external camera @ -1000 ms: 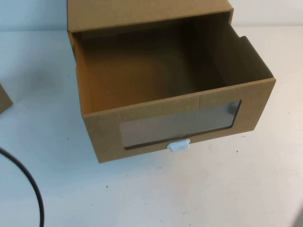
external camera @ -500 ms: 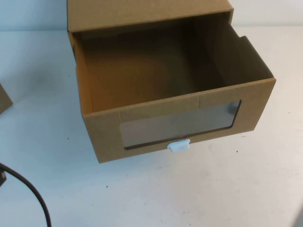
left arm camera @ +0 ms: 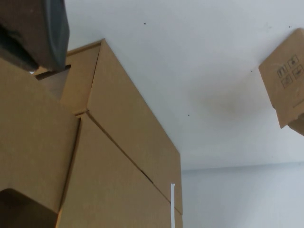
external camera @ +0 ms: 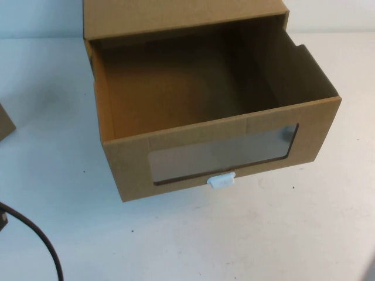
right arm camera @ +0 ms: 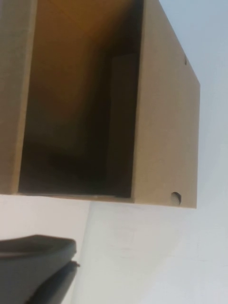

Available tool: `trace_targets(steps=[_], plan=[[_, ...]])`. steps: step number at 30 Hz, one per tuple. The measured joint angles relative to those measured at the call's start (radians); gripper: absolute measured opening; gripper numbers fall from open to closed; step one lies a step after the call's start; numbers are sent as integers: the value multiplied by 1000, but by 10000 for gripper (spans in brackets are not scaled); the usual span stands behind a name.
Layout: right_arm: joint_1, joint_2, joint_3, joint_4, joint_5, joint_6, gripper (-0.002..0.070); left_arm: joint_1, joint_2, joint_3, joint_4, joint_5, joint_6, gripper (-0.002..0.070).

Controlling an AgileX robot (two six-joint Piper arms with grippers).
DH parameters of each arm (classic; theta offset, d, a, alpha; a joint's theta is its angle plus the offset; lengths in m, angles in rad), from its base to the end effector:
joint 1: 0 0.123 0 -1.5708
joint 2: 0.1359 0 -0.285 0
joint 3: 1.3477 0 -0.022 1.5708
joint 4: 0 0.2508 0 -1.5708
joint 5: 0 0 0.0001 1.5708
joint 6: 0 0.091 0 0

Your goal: Open the shoe box

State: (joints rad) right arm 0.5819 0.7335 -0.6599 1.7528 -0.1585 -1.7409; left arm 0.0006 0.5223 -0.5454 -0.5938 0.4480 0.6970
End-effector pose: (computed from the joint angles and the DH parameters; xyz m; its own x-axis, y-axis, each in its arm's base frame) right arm 0.1384 0.0743 0.3648 -0.0187 0.0045 -0.9998 -0.4131 0.9106 0.0118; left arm 0.1065 -0.0220 0.3233 -0.2276 0.1452 -0.9629 0.2702 0.9594 0.0808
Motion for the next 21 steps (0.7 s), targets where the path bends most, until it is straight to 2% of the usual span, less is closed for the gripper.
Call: trace_targets(steps=[6,17,21], plan=[[0,0,12,0,-66,-21,-18,0,0,0,0,0,0,-6],[-2,-60,30,0,-41,-281,-18,0,0,0,0,0,0,-6],[-121,-141,95,0,15,-304,-18,0,0,0,0,0,0,-6]])
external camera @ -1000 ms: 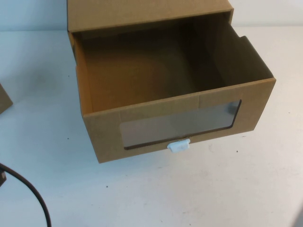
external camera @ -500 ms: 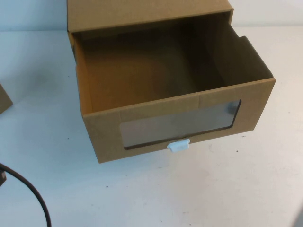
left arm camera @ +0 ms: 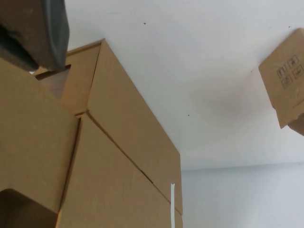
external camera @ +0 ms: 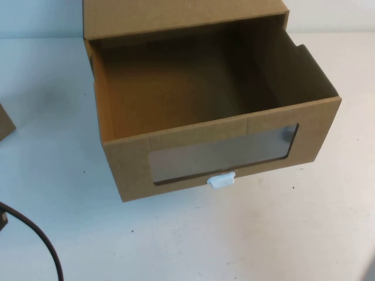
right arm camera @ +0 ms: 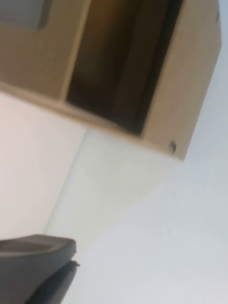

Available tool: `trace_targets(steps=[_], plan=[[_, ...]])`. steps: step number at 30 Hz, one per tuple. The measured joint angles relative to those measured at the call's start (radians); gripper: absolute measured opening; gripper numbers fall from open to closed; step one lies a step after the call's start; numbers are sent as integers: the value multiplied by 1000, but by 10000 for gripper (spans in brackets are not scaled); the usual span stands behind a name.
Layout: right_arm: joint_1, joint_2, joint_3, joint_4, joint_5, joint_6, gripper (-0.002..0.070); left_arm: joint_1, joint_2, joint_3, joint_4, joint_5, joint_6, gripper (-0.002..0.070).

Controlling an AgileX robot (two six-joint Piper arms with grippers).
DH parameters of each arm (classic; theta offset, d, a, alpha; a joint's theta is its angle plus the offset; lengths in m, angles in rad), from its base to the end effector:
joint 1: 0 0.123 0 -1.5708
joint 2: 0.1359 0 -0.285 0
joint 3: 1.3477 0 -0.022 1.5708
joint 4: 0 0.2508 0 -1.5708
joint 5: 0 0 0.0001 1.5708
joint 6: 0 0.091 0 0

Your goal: Open the shoe box

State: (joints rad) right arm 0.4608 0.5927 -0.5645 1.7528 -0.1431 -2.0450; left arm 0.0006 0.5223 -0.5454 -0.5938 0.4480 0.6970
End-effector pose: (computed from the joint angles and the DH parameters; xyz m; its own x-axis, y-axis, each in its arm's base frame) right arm 0.1189 0.0449 0.3525 0.1184 -0.2577 -0.9589 -0.2931 0.9136 -0.2817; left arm 0.1065 -0.0220 0.3233 -0.2276 0.1452 -0.9629 0.2702 0.9594 0.0808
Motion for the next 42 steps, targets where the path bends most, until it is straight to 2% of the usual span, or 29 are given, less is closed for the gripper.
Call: trace_targets(steps=[7,10,13,18,20,22,25,28,30,34,42], plan=[[-334,-212,191,0,188,-8,-18,0,0,0,0,0,0,-6],[-435,-278,245,-2,212,-8,-18,0,0,0,0,0,0,-6],[-481,-301,267,-4,208,-8,-18,0,0,0,0,0,0,-6],[-492,-307,273,-4,197,-5,-18,0,0,0,0,0,0,-6],[-492,-307,275,-18,188,57,-18,0,0,0,0,0,0,-6],[-492,-307,277,-205,182,289,-18,0,0,0,0,0,0,-6],[-492,-307,301,-768,223,937,-18,0,0,0,0,0,0,-6],[-492,-327,345,-1259,347,1506,-18,0,0,0,0,0,0,-6],[-492,-362,392,-1433,424,1708,-18,0,0,0,0,0,0,-6],[-509,-489,508,-1573,458,1849,-18,0,0,0,0,0,0,-6],[-519,-601,589,-1607,478,1877,-18,0,0,0,0,0,0,-6]])
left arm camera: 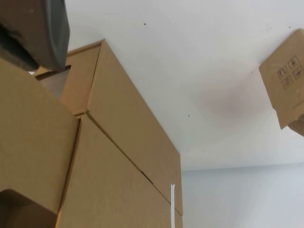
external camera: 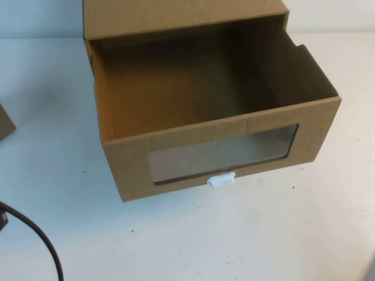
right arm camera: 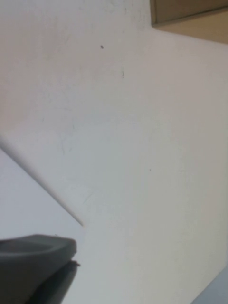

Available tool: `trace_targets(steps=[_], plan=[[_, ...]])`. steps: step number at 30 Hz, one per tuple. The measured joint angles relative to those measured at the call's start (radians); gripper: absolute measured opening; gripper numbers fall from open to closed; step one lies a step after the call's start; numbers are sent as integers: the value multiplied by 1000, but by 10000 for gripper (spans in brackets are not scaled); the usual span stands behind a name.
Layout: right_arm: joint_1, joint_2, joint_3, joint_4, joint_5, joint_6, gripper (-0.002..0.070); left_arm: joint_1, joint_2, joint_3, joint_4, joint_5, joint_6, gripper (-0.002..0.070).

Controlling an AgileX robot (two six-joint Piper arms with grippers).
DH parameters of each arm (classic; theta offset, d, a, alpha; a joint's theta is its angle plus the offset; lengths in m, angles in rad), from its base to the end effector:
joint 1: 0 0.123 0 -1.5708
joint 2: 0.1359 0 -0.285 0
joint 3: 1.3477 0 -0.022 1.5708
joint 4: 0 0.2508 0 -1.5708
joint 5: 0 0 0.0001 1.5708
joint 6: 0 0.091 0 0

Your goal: Open the shoe box

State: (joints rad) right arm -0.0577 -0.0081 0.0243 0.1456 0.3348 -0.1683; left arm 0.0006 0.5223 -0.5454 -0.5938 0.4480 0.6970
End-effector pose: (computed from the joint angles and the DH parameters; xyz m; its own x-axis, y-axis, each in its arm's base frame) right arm 0.0539 0.0012 0.1756 -0.2574 -0.0158 -0.9662 0.0037 0.9998 -0.0174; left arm 0.1065 -0.0220 0.3233 -0.2276 0.1452 -0.9629 0.2702 0.9594 0.0808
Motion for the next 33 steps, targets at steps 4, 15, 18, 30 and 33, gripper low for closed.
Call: trace_targets(steps=[4,15,18,30,33], plan=[[-4,0,5,-13,18,0,-18,0,0,0,0,0,0,-6],[-4,0,5,-13,18,0,-18,0,0,0,0,0,0,-6],[-4,0,5,-13,18,0,-18,0,0,0,0,0,0,-6],[-4,0,5,-12,20,0,-18,-43,-8,31,62,-65,0,-6],[-4,0,5,-12,20,0,-18,-81,-60,109,118,-156,-62,-6]])
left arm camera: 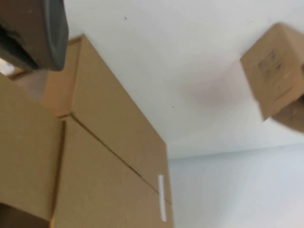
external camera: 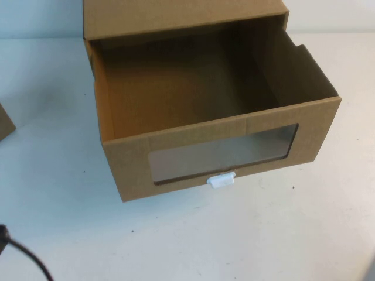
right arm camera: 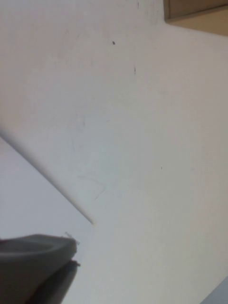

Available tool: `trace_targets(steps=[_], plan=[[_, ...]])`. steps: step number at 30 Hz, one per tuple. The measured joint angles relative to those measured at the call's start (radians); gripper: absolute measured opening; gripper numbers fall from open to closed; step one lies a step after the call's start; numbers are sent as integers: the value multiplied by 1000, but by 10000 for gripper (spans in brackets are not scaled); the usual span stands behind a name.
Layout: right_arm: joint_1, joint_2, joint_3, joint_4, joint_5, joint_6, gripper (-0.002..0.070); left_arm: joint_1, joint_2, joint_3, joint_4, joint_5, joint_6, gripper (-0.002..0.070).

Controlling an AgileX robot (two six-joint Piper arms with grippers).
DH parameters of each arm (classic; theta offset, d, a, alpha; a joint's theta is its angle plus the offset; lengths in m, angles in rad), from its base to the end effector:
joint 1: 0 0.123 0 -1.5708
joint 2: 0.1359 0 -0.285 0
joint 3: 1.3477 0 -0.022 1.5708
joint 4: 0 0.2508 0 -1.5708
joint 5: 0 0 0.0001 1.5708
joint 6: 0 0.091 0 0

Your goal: Open the shoe box

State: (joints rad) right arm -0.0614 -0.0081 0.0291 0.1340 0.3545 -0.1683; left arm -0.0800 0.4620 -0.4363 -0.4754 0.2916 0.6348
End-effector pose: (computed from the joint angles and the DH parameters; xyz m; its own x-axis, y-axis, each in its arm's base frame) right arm 0.0535 0.0010 0.1722 -0.2815 -0.0253 -0.9592 0.0049 0.9996 -0.0278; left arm 0.1005 -0.0201 0.3029 -0.1577 0.1875 -0.9695 0.2392 0.9598 0.1467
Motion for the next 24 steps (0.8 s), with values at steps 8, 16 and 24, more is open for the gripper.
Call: trace_targets(steps=[8,16,24], plan=[[0,0,0,26,0,0,-18,-7,-314,352,396,-303,-548,-6],[0,-1,0,31,0,0,-18,-7,-470,460,380,-169,-611,-6],[0,-5,0,41,0,0,-18,-7,-470,460,378,5,-568,-6]])
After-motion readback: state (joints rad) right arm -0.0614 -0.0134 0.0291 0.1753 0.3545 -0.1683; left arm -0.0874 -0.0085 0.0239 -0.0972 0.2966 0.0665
